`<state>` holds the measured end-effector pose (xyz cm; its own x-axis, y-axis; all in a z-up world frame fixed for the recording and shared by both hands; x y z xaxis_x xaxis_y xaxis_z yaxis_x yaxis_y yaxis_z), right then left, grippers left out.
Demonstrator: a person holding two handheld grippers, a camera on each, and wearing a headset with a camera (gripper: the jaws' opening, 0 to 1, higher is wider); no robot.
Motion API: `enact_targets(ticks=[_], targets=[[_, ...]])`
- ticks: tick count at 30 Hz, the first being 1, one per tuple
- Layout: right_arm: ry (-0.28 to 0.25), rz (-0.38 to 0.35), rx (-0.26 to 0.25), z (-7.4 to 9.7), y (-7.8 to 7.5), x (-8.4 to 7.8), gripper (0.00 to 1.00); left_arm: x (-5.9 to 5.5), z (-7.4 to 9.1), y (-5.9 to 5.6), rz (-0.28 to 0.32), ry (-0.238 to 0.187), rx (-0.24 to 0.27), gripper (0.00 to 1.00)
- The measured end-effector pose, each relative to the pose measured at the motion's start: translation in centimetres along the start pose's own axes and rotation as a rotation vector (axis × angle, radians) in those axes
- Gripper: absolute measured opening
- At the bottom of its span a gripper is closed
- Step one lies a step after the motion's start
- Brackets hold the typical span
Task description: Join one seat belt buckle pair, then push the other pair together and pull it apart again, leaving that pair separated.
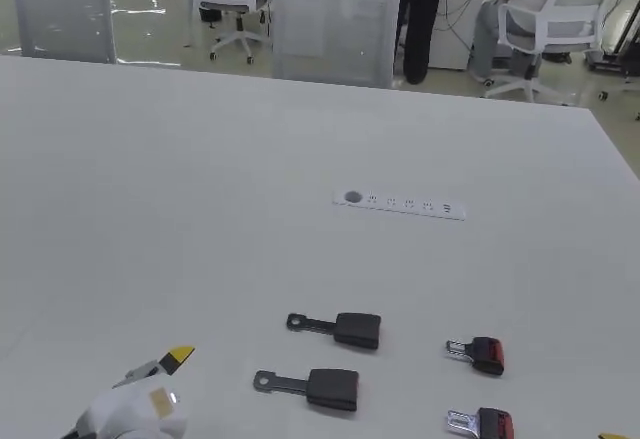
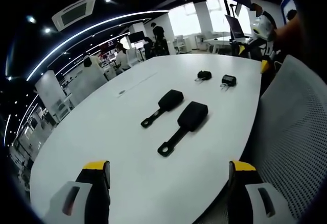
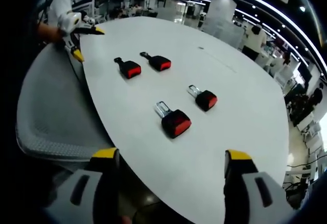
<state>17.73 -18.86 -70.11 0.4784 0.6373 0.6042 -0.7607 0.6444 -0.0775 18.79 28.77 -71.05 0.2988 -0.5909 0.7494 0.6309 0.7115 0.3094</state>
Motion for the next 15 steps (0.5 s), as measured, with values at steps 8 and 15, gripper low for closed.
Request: enact_targets(ticks=[8,15], targets=[[0.026,-0.038,0.024,0.1,-0.3,0.2,0.78,0.0,0.0,0.1,-0.006,0.010,-0.015,0.96],[0.047,0.023,0.055,-0.3,-0.4,1.1,0.76,0.1,0.1,-0.1,-0.027,0.036,-0.069,0.93]])
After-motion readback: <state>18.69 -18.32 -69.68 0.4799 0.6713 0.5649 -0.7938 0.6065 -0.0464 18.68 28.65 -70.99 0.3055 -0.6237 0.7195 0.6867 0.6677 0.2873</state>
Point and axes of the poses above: the centre of the closed fingertips' face, and the gripper's own axes: z roughly backward along the fingers, y roughly to its left, x roughly out of its top, the point moved 10 cm from there along z, roughly backward along the fingers, and after that the axes turned 6 degrees about x, right-handed, at the moved point
